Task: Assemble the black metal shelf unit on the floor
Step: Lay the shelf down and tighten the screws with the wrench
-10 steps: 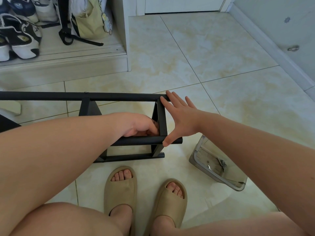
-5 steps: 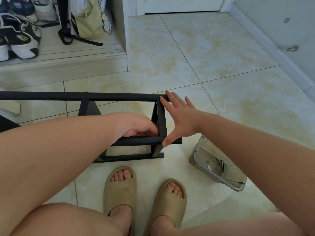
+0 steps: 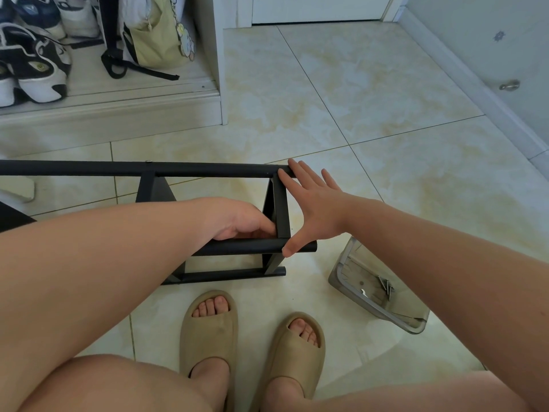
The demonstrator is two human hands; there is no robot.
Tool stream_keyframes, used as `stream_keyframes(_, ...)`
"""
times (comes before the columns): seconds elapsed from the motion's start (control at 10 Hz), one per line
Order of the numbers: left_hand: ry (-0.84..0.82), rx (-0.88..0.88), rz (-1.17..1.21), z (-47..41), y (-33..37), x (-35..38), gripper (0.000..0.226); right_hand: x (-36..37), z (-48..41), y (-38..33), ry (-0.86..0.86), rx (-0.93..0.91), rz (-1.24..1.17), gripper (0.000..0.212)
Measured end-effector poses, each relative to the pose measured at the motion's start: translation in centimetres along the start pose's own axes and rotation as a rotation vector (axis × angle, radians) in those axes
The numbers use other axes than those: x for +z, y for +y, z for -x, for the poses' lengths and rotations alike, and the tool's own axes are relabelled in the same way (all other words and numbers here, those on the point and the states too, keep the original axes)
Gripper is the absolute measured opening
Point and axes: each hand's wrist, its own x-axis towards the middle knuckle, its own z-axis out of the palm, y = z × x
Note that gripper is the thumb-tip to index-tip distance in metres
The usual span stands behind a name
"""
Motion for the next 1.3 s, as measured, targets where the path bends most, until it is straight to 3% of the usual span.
stream_keyframes(0.4, -0.03, 0.063, 0.07, -0.05, 0.02, 0.0, 0.017, 0.11, -0.02, 0.0, 0.004, 0.002, -0.001, 0.156)
stream_keyframes(0.7, -0.039, -0.04, 0.027, -0.08, -0.18, -0.1, 0.025, 0.16, -0.04, 0.04, 0.006, -0.002, 0.003, 0.156)
stream_keyframes(0.8, -0.043, -0.061, 0.02, 0.0, 0.02, -0.11, 0.018, 0.16, -0.04, 0.05, 0.008, -0.001, 0.005, 0.156)
stream_keyframes(1.3, -0.063, 0.066, 0.124, -0.06, -0.14, -0.01, 0.02, 0.24, 0.1, -0.14, 0.011, -0.001, 0.008, 0.155)
